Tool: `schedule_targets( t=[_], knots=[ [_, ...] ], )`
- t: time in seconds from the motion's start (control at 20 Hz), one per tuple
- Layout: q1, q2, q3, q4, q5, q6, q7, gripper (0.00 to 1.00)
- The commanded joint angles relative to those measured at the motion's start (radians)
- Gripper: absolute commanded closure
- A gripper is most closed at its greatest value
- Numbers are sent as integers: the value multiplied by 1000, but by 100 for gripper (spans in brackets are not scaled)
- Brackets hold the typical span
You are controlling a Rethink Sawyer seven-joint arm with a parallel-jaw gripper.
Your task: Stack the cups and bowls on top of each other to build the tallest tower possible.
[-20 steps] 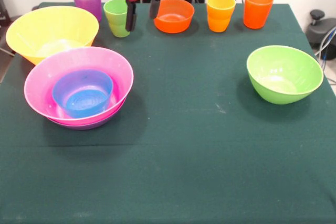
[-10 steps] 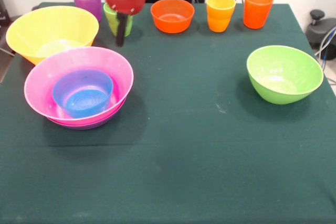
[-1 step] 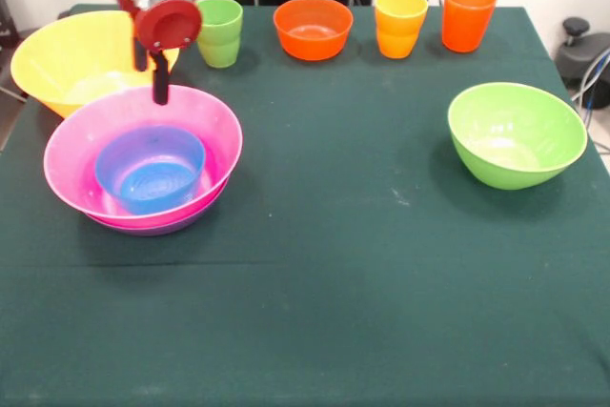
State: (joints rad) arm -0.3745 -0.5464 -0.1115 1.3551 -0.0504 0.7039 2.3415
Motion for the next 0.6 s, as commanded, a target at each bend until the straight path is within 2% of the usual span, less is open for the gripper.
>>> schedule_targets(
  t=[0.05,0.2,0.25,0.35,0.5,0.6],
  knots=[
    [-35,-13,236,110,-103,-14,-342,0],
    [3,-66,199,155,-84,-17,-265,0],
    [44,-100,162,163,-73,12,-211,0],
    [85,-140,133,163,-50,93,-167,0],
    [95,-166,140,158,-46,143,-191,0],
    [69,-160,180,162,-61,107,-270,0]
  ],
)
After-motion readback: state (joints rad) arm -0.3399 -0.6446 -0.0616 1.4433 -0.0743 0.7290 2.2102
